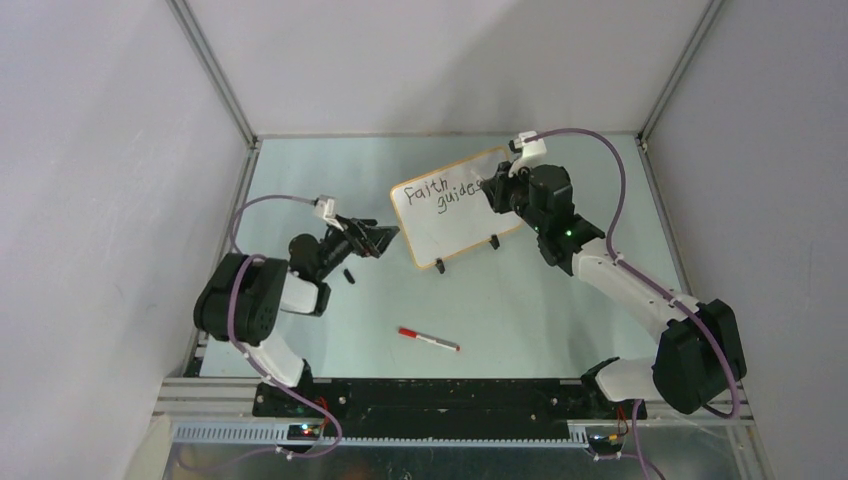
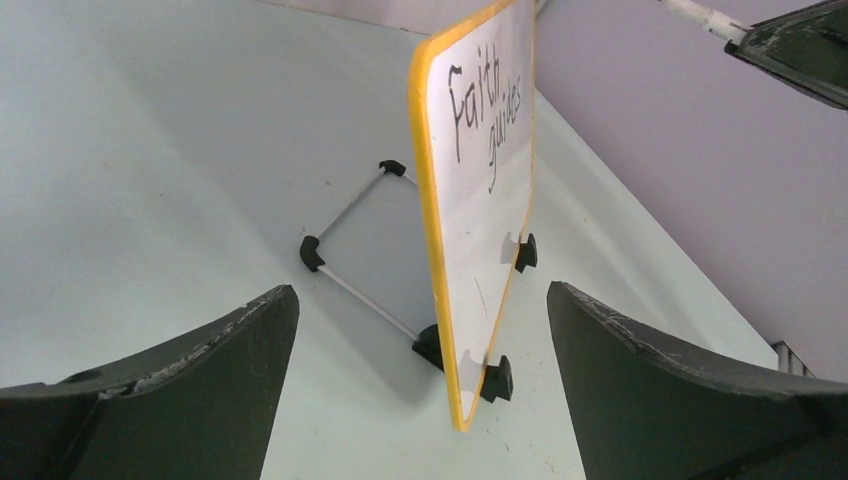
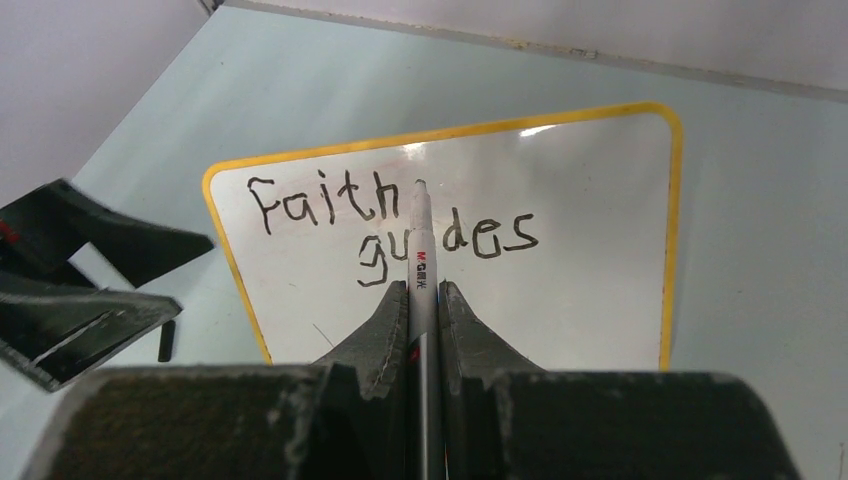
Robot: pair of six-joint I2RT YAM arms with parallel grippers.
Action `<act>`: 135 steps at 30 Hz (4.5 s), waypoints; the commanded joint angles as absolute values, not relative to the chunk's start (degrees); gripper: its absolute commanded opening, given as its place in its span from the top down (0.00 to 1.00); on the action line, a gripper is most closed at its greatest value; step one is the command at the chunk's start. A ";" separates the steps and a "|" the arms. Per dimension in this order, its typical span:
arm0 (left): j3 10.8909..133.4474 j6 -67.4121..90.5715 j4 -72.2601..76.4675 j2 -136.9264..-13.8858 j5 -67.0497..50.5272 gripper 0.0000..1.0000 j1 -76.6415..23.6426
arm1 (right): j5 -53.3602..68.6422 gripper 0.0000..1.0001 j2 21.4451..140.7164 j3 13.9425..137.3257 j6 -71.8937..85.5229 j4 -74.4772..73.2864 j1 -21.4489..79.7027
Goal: Write a sentence on the whiteboard
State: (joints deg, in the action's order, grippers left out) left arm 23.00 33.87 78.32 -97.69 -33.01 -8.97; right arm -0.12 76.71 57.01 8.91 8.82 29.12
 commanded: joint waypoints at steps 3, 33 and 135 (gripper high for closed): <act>14.47 26.46 78.47 -84.27 -21.45 0.01 -11.02 | -3.59 1.00 76.87 57.05 7.44 12.32 30.05; 7.17 17.65 54.46 -55.49 13.93 0.01 -19.52 | -10.96 1.00 76.01 55.21 7.11 15.81 32.53; 42.87 42.39 74.14 -109.59 -48.36 1.00 -8.75 | -7.70 1.00 74.65 52.84 10.54 11.56 34.71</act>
State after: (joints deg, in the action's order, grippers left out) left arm 41.08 41.52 71.35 -107.53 -45.10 -8.97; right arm -7.16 76.99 53.32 10.07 10.46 35.05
